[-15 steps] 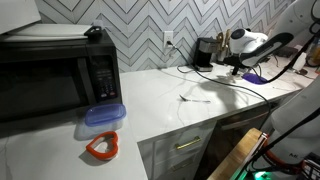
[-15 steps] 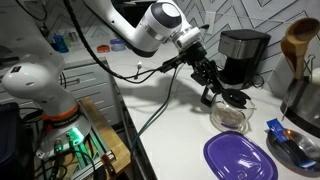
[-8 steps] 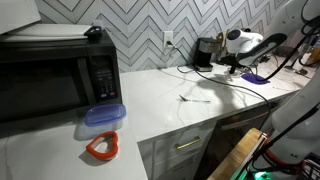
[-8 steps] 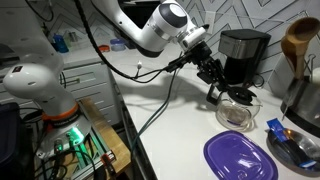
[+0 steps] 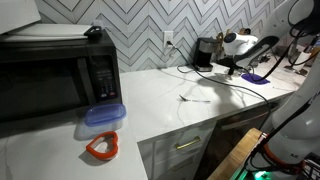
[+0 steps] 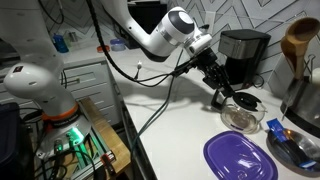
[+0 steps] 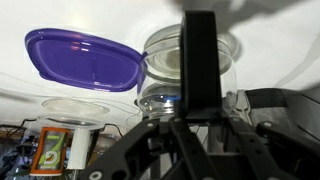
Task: Move the coffeepot to the right side of the counter
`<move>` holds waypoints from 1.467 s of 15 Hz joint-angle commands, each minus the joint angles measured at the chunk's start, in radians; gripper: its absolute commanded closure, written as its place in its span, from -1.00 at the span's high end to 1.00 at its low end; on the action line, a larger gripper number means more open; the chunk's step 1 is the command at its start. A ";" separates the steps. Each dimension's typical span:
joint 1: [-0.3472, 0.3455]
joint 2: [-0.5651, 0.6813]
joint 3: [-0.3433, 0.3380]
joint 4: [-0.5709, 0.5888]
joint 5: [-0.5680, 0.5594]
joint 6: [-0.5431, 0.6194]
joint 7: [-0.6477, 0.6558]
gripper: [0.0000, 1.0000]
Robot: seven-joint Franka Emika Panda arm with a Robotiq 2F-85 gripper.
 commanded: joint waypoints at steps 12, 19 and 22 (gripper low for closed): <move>0.023 0.060 -0.039 0.048 -0.062 -0.028 0.059 0.11; 0.017 0.008 -0.023 0.009 0.061 0.027 -0.095 1.00; 0.018 -0.052 -0.014 -0.024 0.225 0.036 -0.283 1.00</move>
